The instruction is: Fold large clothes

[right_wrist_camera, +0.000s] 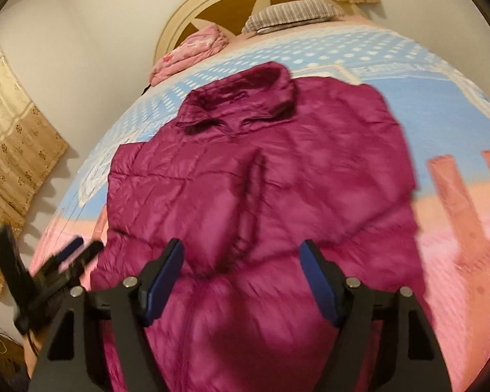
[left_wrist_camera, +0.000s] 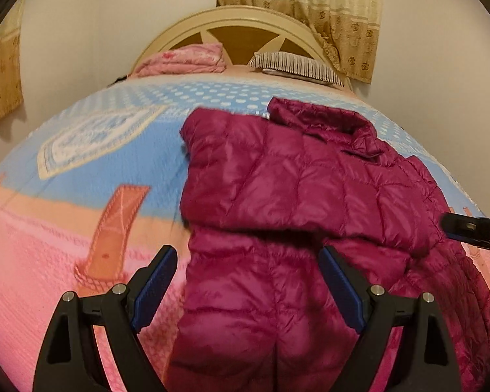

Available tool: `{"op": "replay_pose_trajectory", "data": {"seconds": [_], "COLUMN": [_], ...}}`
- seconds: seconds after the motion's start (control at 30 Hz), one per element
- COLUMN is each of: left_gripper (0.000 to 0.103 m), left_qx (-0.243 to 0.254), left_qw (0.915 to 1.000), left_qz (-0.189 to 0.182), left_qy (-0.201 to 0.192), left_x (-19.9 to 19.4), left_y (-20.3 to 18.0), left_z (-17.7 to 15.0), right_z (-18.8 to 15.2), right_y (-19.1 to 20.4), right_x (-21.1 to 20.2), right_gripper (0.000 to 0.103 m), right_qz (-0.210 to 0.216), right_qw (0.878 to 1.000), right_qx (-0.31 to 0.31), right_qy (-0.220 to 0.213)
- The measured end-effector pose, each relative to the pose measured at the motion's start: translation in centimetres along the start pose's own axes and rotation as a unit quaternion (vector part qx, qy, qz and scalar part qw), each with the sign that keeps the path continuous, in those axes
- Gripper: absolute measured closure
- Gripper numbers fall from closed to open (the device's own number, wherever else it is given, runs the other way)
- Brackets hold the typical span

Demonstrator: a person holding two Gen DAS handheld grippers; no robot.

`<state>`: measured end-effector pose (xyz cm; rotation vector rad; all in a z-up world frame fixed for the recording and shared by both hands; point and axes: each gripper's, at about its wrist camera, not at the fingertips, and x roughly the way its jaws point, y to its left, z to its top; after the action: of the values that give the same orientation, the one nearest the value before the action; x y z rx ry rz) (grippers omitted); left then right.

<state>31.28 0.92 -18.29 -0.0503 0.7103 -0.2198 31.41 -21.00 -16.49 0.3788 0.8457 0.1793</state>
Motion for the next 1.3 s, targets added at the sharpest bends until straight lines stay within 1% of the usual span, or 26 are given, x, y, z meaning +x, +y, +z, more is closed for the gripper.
{"op": "replay_pose_trajectory", "data": {"seconds": [0.03,0.07,0.1,0.13,0.17,0.2,0.3,0.37,0.47,0.53,0.6,0.67,0.73,0.77,0.87,0.93,0.97,1.0,1.03,1.07,1.1,1.2,1.23,1.27,1.3], "left_gripper": [0.014,0.014,0.014,0.014,0.014,0.014,0.014,0.014,0.014,0.014,0.014,0.014,0.014,0.014,0.014,0.014,0.014,0.014,0.014,0.014,0.014,0.014,0.014,0.014,0.014], "left_qx": [-0.006,-0.012,-0.023,-0.031,-0.042,-0.051,-0.077,-0.082,-0.08,-0.079,-0.076,-0.062,-0.035,-0.032,-0.042,-0.046,-0.045,-0.044,-0.044,-0.043,-0.042,-0.042,-0.038,-0.035,-0.034], "left_qw": [1.0,0.9999,0.9997,0.9994,0.9988,0.9982,0.9959,0.9952,0.995,0.995,0.9947,0.9959,0.9979,0.9981,0.9974,0.9978,0.998,0.9981,0.9982,0.9982,0.9982,0.9965,0.9958,0.9954,0.9946], "left_qz": [-0.001,-0.004,-0.01,-0.015,-0.022,-0.029,-0.047,-0.053,-0.06,-0.06,-0.068,-0.064,-0.054,-0.052,-0.055,-0.04,-0.036,-0.038,-0.04,-0.041,-0.041,-0.057,-0.061,-0.066,-0.077], "left_qy": [0.004,0.006,0.007,0.007,0.009,0.01,0.013,0.011,0.008,0.007,0.01,0.012,0.001,0.0,0.02,0.027,0.025,0.018,0.01,0.0,-0.012,-0.046,-0.056,-0.06,-0.061], "left_x": [0.2,0.3,0.4,0.4,0.3,0.3,0.1,-0.2,-0.6,-0.7,-0.9,-1.5,-2.8,-3.1,-3.1,-3.1,-3.2,-3.5,-3.7,-3.9,-4.1,-3.8,-3.3,-2.8,-1.7], "left_y": [0.4,0.6,1.0,1.4,1.9,2.3,3.3,3.4,3.4,3.3,3.3,3.2,3.2,3.3,4.5,5.1,5.2,5.2,5.2,5.1,4.7,3.4,2.5,1.9,1.3], "left_z": [-0.3,-0.5,-0.7,-0.9,-1.0,-1.3,-1.9,-2.1,-2.4,-2.3,-1.9,-1.5,-0.8,-0.5,0.8,2.2,2.8,3.7,4.4,5.3,6.3,9.1,10.0,10.5,11.0], "right_z": [0.2,0.4,0.4,0.2,0.0,-0.3,-1.6,-2.2,-2.8,-2.8,-2.9,-2.9,-3.0,-3.2,-3.4,-3.6,-3.6,-3.6,-3.5,-3.4,-3.2,-2.2,-2.0,-1.3,-0.6], "right_y": [0.2,0.3,0.3,0.2,0.1,0.3,0.4,-0.1,-1.0,-1.4,-1.7,-1.4,-1.2,-1.1,-1.0,-0.9,-1.0,-1.1,-1.2,-1.4,-1.3,-0.1,0.3,0.9,1.6], "right_x": [1.0,2.3,3.2,4.2,4.5,4.6,3.9,3.5,3.0,2.9,3.1,2.9,2.6,2.5,2.5,2.4,2.1,1.7,1.5,0.7,0.1,-1.7,-2.1,-2.4,-2.4], "right_gripper": [0.033,0.039,0.051,0.059,0.07,0.078,0.088,0.089,0.09,0.09,0.09,0.09,0.09,0.09,0.09,0.089,0.086,0.081,0.079,0.074,0.072,0.071,0.071,0.069,0.063], "right_qz": [0.002,0.004,0.003,0.002,0.007,0.008,-0.014,-0.016,-0.022,-0.025,-0.028,-0.029,-0.033,-0.034,-0.042,-0.042,-0.048,-0.053,-0.058,-0.069,-0.078,-0.1,-0.101,-0.102,-0.105], "right_qw": [1.0,1.0,1.0,0.999,0.999,1.0,0.999,1.0,0.999,0.999,0.999,0.999,0.999,0.999,0.999,0.998,0.998,0.998,0.998,0.997,0.997,0.994,0.993,0.993,0.993], "right_qx": [0.001,0.004,0.004,0.007,0.007,-0.003,-0.028,-0.026,-0.021,-0.017,-0.012,-0.017,-0.024,-0.028,-0.033,-0.036,-0.039,-0.036,-0.033,-0.024,-0.022,-0.032,-0.034,-0.036,-0.039], "right_qy": [0.007,0.019,0.028,0.035,0.035,0.027,0.005,-0.003,-0.015,-0.016,-0.015,-0.012,-0.011,-0.01,-0.002,0.001,0.002,0.0,-0.001,-0.005,-0.01,-0.036,-0.042,-0.048,-0.05]}}
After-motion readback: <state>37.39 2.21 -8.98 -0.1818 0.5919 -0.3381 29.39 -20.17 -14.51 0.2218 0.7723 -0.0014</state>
